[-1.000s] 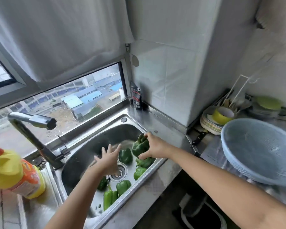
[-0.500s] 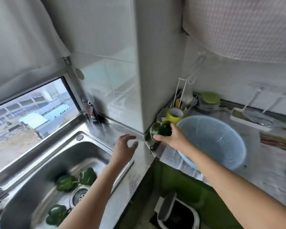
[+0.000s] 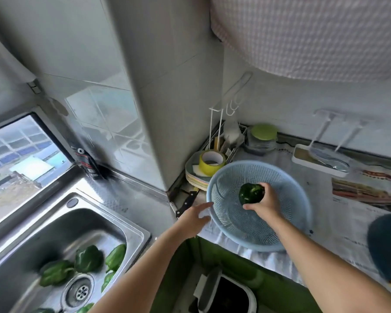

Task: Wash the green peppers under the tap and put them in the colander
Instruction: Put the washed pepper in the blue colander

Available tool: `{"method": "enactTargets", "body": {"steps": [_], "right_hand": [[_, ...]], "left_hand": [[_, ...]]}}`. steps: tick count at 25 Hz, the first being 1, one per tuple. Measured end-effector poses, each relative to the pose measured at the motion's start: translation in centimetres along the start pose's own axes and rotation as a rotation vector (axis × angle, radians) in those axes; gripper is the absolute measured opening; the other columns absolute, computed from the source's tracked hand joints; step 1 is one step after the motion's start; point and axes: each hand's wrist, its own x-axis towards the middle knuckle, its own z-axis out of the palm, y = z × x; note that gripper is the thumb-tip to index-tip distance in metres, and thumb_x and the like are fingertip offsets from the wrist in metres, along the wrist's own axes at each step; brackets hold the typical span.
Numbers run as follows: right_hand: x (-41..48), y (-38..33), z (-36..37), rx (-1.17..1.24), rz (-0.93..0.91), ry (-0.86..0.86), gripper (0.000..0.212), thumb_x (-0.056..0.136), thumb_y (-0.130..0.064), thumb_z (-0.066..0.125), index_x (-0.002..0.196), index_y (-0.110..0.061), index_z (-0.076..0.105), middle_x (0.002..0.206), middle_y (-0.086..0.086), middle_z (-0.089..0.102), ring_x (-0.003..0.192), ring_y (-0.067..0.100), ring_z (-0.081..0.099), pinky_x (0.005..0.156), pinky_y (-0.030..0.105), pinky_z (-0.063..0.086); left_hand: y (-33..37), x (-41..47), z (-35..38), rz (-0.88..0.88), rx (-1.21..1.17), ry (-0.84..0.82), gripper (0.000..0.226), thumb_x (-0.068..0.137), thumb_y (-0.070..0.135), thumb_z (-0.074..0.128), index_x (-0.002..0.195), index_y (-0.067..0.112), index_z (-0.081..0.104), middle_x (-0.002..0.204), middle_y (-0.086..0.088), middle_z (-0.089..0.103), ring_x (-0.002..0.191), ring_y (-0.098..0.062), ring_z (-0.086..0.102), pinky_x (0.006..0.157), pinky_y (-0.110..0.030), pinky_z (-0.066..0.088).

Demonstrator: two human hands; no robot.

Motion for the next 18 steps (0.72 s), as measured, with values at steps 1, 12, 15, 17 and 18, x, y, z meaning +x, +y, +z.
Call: {"method": "enactTargets", "body": {"steps": [1,12,15,17,18], "right_hand": [[0.2,0.4,0.0,0.013,-0.026,0.015,0.084,0.054,-0.007,0.089,0.126,-0.014,0.045,0.130,0.008,0.052,0.121,0.029,0.049,0.099,0.037,0.040],[2.1,0.2,0.4,-0.288,-0.306,0.073,0.073,0.065,-0.029,0.084,0.123,-0.003,0.047,0.130,0.017,0.047,0.122,0.033,0.046,0.099,0.041,0.042],[1.0,-4.3,1.0,-0.176,-0.548,-0.003,0.038,0.083,-0.026,0.070,0.112,-0.006,0.057,0.114,0.010,0.060,0.106,0.024,0.059,0.086,0.026,0.046],[-0.9,-8.5,2.9,-0.097,-0.701,-0.117,0.029,0.087,-0.028,0.064,0.109,-0.011,0.057,0.101,0.002,0.065,0.084,0.016,0.065,0.071,0.023,0.053],[-2.0,-10.4,3.8,-0.063,-0.767,-0.156,0.028,0.087,-0.030,0.064,0.108,-0.012,0.056,0.095,-0.002,0.064,0.072,0.012,0.063,0.064,0.019,0.052]], "left_hand": [[-0.2,0.2,0.1,-0.002,-0.016,-0.001,0.051,0.095,0.016,0.051,0.140,0.035,0.040,0.147,0.001,0.043,0.120,-0.013,0.054,0.099,-0.018,0.040],[-0.4,0.5,-0.5,-0.011,-0.160,0.000,0.045,0.092,0.013,0.057,0.135,0.024,0.050,0.134,0.001,0.056,0.123,-0.013,0.053,0.110,-0.034,0.038],[-1.5,-1.1,-1.9,-0.054,-0.224,0.105,0.037,0.093,0.012,0.055,0.130,0.015,0.054,0.121,-0.002,0.063,0.104,-0.012,0.061,0.098,-0.025,0.046],[-3.7,-3.4,-3.1,-0.118,-0.246,0.195,0.031,0.093,0.018,0.056,0.123,0.015,0.058,0.102,-0.001,0.070,0.090,-0.010,0.065,0.089,-0.025,0.050],[-4.8,-4.5,-3.6,-0.150,-0.252,0.236,0.027,0.093,0.022,0.057,0.118,0.016,0.061,0.092,0.002,0.071,0.083,-0.008,0.066,0.084,-0.025,0.051]]}}
